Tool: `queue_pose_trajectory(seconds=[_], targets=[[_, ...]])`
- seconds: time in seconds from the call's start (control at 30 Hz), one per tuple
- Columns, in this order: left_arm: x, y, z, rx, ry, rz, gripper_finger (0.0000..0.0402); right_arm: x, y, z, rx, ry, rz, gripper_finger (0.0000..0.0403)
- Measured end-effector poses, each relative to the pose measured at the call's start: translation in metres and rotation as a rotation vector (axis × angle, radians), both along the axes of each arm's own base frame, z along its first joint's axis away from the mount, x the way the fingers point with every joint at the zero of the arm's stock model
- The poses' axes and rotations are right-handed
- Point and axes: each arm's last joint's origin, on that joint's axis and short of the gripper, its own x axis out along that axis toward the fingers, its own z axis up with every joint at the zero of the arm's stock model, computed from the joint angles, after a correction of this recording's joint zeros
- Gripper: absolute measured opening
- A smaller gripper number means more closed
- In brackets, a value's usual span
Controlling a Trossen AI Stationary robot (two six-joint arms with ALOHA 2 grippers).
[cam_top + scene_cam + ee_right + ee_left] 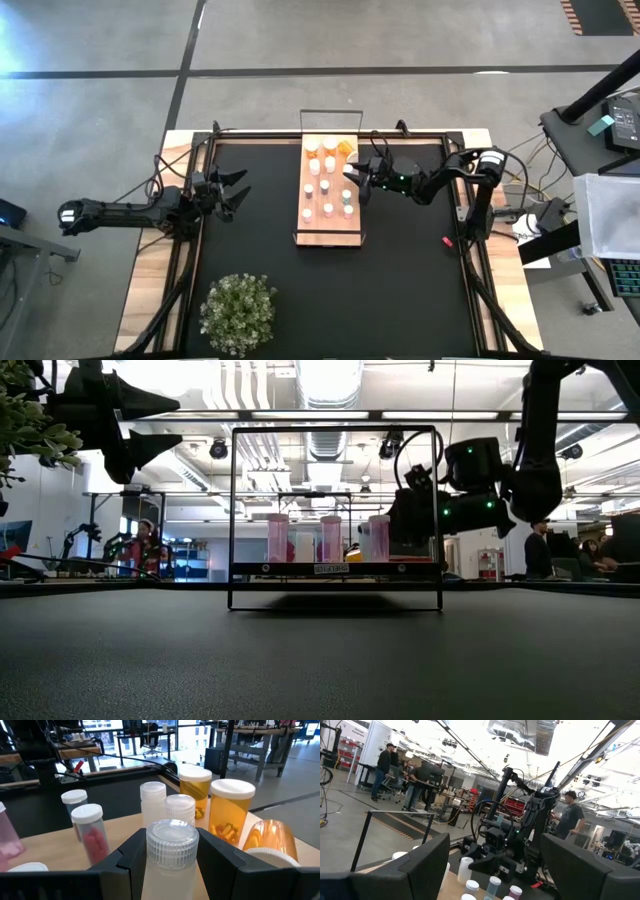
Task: Pick and place medicine bottles onto shelf by color
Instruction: Put the white pill bottle on the shelf aligned with the other white pill bottle
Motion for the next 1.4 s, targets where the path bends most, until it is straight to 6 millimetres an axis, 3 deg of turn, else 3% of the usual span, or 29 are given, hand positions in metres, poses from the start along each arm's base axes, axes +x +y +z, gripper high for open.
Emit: queue_pose_trajectory(seconds=[1.4], targets=[[0.0000, 0.0000, 0.0000, 0.000, 0.000, 0.000, 0.0295, 0.0039, -0.0018, -0.0052, 0.006, 0.031, 0.006, 0.0141]])
